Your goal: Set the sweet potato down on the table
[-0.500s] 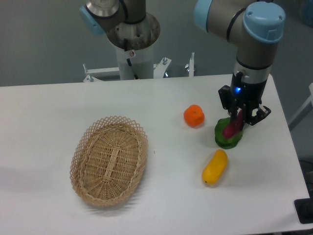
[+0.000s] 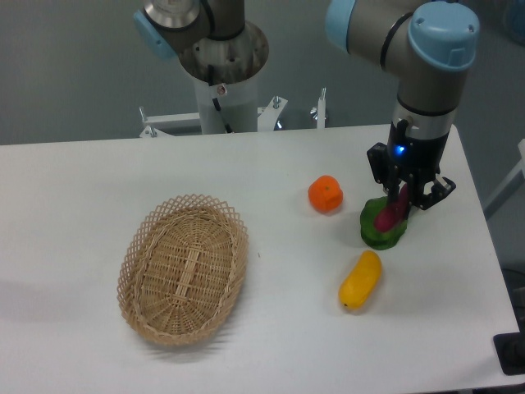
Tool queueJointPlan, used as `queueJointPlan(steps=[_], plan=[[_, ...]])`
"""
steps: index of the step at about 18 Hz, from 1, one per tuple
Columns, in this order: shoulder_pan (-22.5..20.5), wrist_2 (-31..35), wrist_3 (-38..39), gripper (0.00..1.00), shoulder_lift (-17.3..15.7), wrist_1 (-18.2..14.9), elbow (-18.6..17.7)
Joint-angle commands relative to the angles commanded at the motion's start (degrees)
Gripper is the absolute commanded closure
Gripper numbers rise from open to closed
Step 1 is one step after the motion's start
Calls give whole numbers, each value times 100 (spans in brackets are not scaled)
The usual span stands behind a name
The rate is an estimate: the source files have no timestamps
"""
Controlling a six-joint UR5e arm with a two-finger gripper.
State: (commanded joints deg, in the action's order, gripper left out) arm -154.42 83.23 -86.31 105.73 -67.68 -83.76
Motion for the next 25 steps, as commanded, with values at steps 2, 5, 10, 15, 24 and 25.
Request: queueJointPlan(steps=[2, 5, 10, 15, 24, 25], plan=[[0, -9, 0, 78, 0, 0, 0], [9, 0, 9, 78, 0, 0, -79], [175, 9, 649, 78, 114, 114, -88], [544, 26, 1764, 78, 351, 483, -149], [870, 70, 2953, 78, 685, 1766, -1053], [879, 70, 2962, 78, 703, 1854, -1159]])
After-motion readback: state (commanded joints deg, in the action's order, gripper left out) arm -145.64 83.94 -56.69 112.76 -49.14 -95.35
